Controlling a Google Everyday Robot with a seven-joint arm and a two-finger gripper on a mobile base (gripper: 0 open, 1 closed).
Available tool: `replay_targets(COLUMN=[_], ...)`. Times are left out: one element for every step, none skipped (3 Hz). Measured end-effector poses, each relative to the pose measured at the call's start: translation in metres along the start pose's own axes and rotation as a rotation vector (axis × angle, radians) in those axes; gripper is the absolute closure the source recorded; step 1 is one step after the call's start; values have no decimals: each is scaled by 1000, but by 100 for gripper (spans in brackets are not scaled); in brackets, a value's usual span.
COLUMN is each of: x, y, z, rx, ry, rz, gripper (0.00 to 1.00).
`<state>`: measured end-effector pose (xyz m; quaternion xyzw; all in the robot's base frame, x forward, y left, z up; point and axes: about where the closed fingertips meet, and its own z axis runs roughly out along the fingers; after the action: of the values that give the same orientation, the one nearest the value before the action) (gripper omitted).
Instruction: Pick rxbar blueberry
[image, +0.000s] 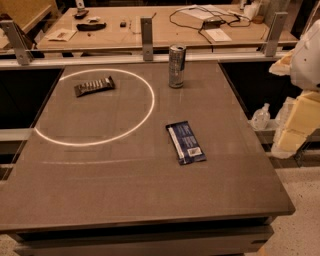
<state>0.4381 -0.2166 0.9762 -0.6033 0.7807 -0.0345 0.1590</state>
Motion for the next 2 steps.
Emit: replay_targets(x=[0, 1], y=[0, -2], z=[0, 1], rx=[0, -8], ry=[0, -25], rz=[0, 36], gripper=[0, 0])
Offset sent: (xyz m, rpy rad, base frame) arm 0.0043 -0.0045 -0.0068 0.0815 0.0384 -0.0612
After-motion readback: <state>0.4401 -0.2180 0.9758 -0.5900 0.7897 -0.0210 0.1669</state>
